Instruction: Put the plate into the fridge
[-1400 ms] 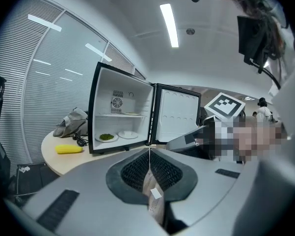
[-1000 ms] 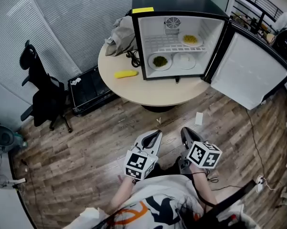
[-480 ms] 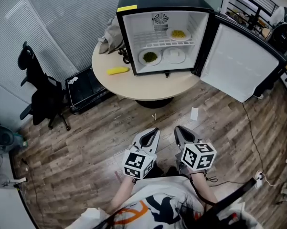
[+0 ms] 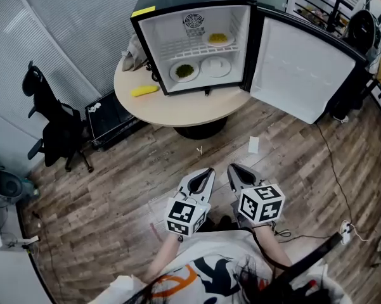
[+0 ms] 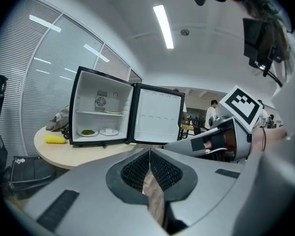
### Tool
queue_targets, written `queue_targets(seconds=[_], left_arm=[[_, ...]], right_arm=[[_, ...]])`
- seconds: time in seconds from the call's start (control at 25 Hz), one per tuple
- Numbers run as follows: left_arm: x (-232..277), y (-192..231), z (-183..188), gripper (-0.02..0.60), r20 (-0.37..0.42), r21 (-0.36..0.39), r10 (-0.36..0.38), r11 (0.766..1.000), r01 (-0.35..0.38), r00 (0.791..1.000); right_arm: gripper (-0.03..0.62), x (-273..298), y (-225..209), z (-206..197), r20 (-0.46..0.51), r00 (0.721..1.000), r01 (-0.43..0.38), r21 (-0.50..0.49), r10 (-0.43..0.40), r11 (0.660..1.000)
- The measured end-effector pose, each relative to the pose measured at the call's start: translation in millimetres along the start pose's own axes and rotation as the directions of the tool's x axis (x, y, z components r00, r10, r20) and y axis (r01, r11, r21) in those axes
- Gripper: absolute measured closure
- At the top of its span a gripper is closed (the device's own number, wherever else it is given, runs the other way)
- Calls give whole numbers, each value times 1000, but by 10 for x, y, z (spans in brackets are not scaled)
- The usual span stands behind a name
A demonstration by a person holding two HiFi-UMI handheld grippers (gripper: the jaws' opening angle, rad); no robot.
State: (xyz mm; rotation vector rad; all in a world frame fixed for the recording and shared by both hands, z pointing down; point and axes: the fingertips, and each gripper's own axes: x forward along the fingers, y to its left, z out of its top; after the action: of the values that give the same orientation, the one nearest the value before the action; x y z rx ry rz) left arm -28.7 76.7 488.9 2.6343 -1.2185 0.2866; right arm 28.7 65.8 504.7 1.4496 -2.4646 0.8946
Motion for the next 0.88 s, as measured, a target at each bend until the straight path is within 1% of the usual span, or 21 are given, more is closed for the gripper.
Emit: queue_targets(seconds=[0.24,0.52,0.88], left_arm=[[47,-227,-6,566,3,23,-1,1000,1,1000],[57,-270,57,566,19,35,20,999,-21,1000],[57,-318,45,566,19,37,22,999,-23,1000]], right_arm=[[572,-105,-113,-33,-2,1000,-10,-7,10,1000],[574,-175,-172,-18,4,1000,-22,-7,22,1000],[574,-182,-193,-45,-1,999,-32,3,32,999]])
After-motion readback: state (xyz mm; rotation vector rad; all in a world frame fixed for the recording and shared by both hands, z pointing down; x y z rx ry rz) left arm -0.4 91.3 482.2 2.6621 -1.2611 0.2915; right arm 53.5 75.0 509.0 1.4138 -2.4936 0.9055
